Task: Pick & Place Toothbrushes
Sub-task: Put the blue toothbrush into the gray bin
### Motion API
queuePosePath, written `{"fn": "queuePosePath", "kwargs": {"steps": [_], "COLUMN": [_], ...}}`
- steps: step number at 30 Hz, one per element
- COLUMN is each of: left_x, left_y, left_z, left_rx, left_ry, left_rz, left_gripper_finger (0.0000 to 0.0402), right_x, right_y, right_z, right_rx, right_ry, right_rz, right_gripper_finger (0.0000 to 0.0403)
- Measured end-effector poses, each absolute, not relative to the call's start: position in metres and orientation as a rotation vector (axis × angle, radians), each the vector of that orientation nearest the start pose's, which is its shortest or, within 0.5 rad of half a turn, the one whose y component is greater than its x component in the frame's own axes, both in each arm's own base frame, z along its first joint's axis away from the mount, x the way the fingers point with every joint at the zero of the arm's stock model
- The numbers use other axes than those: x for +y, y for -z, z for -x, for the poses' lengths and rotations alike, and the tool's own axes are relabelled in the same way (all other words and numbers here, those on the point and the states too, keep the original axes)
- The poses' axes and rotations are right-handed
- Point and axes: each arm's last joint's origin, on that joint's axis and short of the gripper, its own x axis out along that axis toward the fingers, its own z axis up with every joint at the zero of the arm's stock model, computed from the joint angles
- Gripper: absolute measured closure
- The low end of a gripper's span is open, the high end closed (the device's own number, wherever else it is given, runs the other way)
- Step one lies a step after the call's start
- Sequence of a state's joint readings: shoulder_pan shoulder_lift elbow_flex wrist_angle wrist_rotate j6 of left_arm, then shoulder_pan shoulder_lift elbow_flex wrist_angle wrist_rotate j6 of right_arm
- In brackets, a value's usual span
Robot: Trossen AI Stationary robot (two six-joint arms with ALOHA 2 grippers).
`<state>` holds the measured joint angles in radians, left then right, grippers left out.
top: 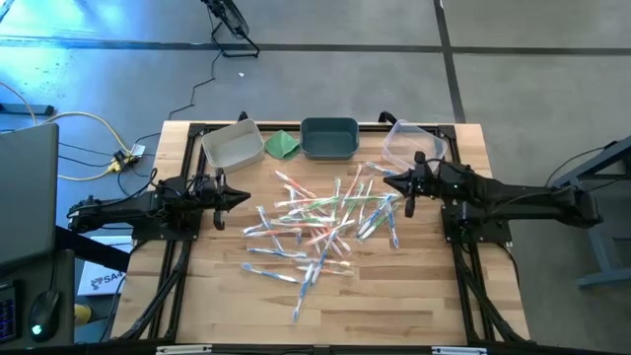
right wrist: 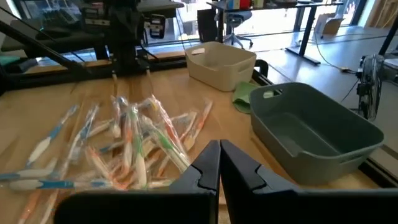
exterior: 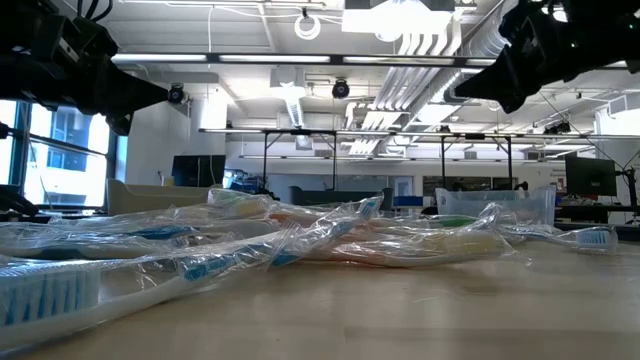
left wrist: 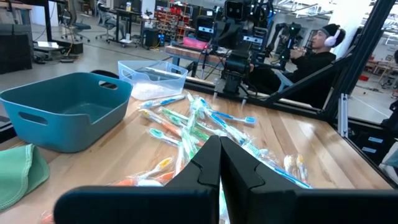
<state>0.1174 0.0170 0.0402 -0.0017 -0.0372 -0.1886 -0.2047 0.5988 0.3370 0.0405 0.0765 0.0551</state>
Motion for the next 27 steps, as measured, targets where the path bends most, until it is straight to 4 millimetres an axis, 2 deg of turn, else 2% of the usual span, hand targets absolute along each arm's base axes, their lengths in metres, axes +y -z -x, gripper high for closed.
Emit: {"fn": "queuePosePath", "kwargs": {"steps": [6, 16, 27], "left_x": [0.012, 0.012, 0.012], "left_y": [-0.176, -0.176, -0.176], "left_z": [-0.095, -0.095, -0.095], "left_rx": [-0.036, -0.036, -0.036], "left_ry": [-0.152, -0.152, -0.152], "left_rz": [0.187, 0.187, 0.187], "left_gripper_finger": [0.0402, 0.0402, 0.0402], "right_x": [-0.035, -0.036, -0.035], "right_y": [-0.233, -0.234, -0.223], "right_z": [-0.157, -0.172, -0.182], "right_rx": [0.316, 0.465, 0.602], "right_ry": [0.279, 0.23, 0.165], "right_rz": [-0.072, -0.098, -0.129], "right_gripper_finger": [0.04, 0.04, 0.04]}}
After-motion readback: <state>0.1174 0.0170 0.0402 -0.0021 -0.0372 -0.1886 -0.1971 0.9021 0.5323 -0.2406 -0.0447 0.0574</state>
